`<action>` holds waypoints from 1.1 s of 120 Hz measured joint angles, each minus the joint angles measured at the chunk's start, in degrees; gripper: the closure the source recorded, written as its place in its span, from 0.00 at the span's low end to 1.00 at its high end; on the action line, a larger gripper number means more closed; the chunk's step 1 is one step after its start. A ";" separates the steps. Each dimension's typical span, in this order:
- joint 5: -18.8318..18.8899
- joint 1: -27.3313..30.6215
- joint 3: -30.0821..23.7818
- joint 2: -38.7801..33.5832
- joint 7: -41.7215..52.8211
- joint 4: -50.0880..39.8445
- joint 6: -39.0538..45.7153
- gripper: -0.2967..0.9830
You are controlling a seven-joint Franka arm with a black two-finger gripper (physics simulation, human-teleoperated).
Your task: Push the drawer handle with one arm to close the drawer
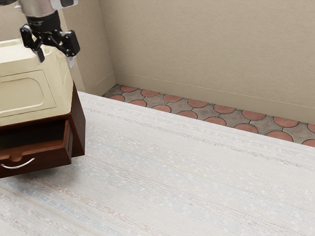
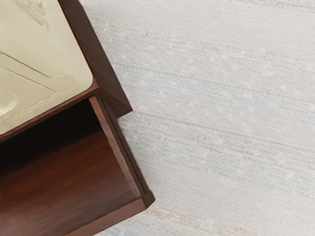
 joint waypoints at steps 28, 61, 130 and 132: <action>1.49 1.48 1.68 -10.86 -2.83 -12.03 1.18 0.23; 0.35 14.45 1.58 -31.80 -9.02 -43.68 7.77 0.56; 2.70 17.40 4.65 -29.52 -20.69 -62.96 27.60 0.84; 3.05 17.42 4.65 -29.38 -20.66 -63.04 27.95 0.84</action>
